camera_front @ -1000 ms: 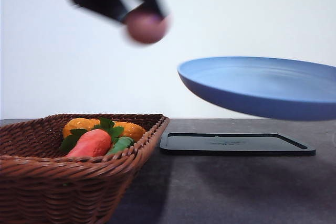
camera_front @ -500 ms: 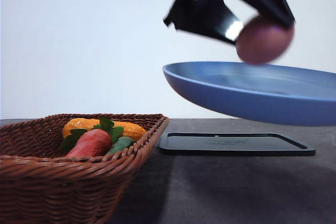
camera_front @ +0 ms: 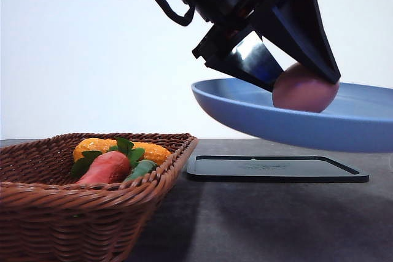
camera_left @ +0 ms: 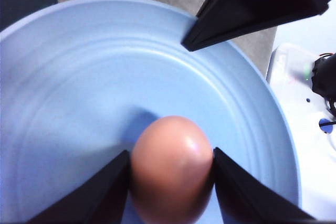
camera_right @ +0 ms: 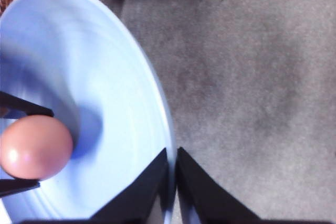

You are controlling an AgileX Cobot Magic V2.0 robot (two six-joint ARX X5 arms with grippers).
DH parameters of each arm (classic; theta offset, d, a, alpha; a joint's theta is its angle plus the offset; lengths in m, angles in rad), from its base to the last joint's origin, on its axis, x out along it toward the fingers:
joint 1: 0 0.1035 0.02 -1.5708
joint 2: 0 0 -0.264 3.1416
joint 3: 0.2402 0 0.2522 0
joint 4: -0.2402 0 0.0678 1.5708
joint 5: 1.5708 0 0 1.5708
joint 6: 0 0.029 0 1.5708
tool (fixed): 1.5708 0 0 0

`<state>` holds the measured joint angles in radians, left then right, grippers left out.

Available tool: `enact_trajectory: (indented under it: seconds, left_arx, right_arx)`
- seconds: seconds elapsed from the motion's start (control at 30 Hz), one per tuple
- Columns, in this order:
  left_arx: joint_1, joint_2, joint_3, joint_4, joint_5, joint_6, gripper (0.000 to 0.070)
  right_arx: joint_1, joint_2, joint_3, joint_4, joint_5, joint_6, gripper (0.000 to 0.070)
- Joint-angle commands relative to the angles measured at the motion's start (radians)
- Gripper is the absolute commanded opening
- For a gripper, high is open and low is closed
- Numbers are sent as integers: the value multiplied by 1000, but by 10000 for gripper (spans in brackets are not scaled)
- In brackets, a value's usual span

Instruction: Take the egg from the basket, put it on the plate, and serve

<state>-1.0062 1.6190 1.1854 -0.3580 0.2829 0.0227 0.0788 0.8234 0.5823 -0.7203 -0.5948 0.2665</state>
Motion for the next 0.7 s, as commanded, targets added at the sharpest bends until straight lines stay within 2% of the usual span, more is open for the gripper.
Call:
enact_trajectory:
  seconds: [0.0,0.2,0.27,0.43,0.67]
  left_arx:
    - [-12,18,14,11,-4,-5,169]
    - [-13,18,14,14,-4,-8,319]
    - [-13,18,15,14,-3,-12,344]
    - [-13,0,17,13,8,-67,346]
    - [-6,-88,18,-6,7,-96,347]
  right_arx:
    - [4,5,13,8,-8,2,0]
    - [4,5,13,9,-8,3,0]
    - [4,5,13,9,-8,4,0]
    - [4,7,13,-18,-8,47,0]
    - [3,67,15,-30,-8,48,0]
